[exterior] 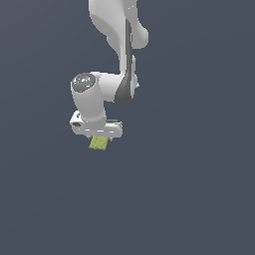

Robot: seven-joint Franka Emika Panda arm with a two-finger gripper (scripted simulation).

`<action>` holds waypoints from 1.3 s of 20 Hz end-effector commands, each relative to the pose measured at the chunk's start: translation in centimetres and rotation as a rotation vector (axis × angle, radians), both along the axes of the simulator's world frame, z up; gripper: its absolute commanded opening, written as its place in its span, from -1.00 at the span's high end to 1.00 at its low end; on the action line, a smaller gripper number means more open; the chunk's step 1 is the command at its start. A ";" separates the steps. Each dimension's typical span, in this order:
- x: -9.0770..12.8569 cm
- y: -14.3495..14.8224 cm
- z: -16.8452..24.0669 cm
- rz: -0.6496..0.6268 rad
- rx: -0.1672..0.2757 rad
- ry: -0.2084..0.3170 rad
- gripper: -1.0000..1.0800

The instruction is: Pick up the object and move it to a goal position.

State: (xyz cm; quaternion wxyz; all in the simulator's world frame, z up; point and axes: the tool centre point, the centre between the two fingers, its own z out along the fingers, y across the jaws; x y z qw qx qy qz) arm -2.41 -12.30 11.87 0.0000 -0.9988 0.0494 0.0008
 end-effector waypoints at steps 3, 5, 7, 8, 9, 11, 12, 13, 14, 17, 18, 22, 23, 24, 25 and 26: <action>0.9 -1.8 4.8 0.000 0.000 -0.002 1.00; 1.4 -2.6 6.8 0.000 0.000 -0.002 1.00; 1.8 -3.4 8.9 0.000 0.000 -0.002 1.00; 2.0 -3.8 9.9 0.000 0.000 -0.002 1.00; 2.2 -4.2 10.9 0.000 0.000 -0.002 1.00; 2.6 -4.9 12.8 0.000 0.000 -0.002 1.00; 2.8 -5.3 13.8 0.000 0.000 -0.002 1.00; 3.0 -5.7 14.7 0.000 0.000 -0.002 1.00; 3.3 -6.1 15.7 0.000 0.000 -0.002 1.00; 3.8 -7.1 18.3 0.000 0.000 -0.002 1.00; 4.0 -7.4 19.1 0.000 0.000 -0.002 1.00; 4.7 -8.5 22.0 0.001 -0.001 -0.002 1.00; 4.9 -8.8 22.6 0.001 -0.001 -0.002 1.00; 5.1 -9.0 23.2 0.001 -0.001 -0.002 1.00; 5.2 -9.3 23.9 0.001 -0.001 -0.002 1.00; 5.4 -9.5 24.4 0.001 -0.001 -0.002 1.00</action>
